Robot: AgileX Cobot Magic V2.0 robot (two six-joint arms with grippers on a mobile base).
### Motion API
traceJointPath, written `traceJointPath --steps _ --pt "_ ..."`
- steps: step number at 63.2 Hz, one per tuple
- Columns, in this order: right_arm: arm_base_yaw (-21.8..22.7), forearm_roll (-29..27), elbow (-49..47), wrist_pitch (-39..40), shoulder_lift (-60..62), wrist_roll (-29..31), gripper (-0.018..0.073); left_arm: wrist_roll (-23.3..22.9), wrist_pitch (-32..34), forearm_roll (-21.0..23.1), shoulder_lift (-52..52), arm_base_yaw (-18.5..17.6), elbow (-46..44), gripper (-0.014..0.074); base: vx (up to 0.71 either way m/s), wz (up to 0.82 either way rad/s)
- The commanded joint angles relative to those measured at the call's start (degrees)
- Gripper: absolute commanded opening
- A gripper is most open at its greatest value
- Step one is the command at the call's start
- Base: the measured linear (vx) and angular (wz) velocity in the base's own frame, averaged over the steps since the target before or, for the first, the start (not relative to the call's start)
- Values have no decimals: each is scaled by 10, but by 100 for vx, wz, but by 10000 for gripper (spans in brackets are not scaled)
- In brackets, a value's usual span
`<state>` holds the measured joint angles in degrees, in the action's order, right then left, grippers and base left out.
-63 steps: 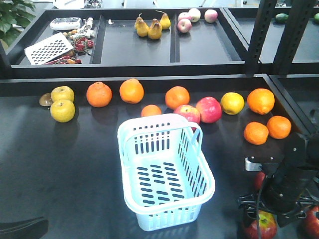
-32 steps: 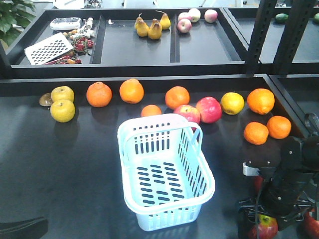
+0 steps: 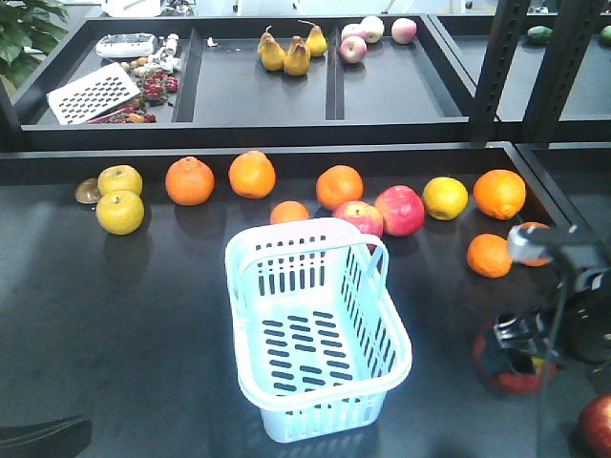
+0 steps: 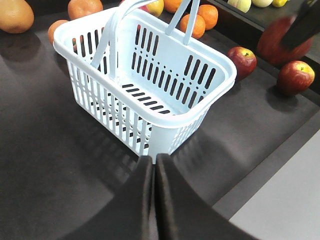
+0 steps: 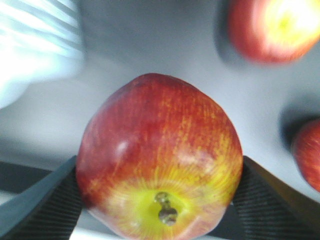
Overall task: Pick three apples into basket with both arms
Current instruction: 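Carry the red apple over the basket and release it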
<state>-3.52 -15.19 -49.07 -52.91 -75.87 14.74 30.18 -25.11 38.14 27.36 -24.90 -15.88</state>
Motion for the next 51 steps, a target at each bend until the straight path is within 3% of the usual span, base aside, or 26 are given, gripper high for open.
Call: traceJointPath --steps 1,8,15,24,31,43,51 --pt "0 -110 -11 0 66 68 -6 -6 34 16 3 -1 -13 -6 0 0" --pt "-26 -237 -11 15 80 162 -4 -6 34 16 3 -1 -13 -6 0 0" --pt "-81 -299 -11 61 61 197 10 -6 34 16 3 -1 -13 -6 0 0" --pt "-159 -314 -11 164 13 198 85 -6 34 16 3 -1 -13 -6 0 0" --pt "-189 -337 -11 229 -39 194 200 -6 34 16 3 -1 -13 -6 0 0" --pt "-196 -372 -31 265 -111 200 449 -6 34 16 3 -1 -13 -6 0 0" --pt "-196 -392 -39 264 -129 200 549 -6 34 16 3 -1 -13 -6 0 0"
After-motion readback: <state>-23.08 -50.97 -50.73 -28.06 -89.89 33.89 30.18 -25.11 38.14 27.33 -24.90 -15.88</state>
